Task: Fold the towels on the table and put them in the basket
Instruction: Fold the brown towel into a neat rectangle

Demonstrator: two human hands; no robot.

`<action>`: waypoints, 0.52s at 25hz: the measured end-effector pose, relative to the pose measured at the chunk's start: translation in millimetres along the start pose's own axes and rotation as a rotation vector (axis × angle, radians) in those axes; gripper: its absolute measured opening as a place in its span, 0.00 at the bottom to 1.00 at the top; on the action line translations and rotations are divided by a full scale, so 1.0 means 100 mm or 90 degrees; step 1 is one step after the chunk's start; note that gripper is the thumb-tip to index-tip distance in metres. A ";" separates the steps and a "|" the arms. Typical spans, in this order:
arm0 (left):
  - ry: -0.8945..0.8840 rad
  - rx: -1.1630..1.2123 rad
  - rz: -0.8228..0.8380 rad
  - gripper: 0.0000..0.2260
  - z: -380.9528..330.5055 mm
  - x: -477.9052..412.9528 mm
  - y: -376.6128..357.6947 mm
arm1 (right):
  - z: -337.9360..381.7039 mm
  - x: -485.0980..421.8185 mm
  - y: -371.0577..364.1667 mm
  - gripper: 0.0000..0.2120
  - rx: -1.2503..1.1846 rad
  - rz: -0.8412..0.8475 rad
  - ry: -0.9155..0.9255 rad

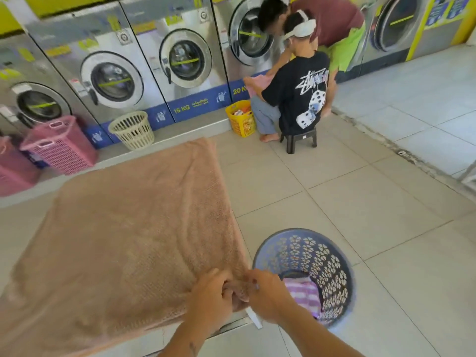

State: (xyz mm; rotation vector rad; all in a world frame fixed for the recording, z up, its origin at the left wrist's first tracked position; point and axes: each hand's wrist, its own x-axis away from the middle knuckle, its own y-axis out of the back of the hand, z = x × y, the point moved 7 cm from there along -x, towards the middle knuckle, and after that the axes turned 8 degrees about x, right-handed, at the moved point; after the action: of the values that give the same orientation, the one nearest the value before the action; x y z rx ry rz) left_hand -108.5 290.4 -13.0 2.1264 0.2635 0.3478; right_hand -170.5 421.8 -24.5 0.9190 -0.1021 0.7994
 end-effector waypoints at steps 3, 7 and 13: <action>-0.028 0.058 -0.091 0.05 -0.09 0.03 0.11 | -0.09 -0.03 0.07 0.13 -0.101 -0.045 -0.061; -0.035 -0.003 -0.031 0.09 -0.15 0.12 0.05 | -0.19 -0.02 0.04 0.08 -0.334 0.011 -0.176; -0.011 -0.058 0.014 0.21 0.00 0.30 0.00 | -0.16 0.03 0.23 0.17 -0.219 -0.178 -0.161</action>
State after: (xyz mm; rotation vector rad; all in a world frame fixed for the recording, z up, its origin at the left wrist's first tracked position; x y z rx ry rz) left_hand -80.2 300.1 -9.2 2.0434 0.2108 0.3467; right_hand -187.3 443.1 -17.9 0.6836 -0.3160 0.3871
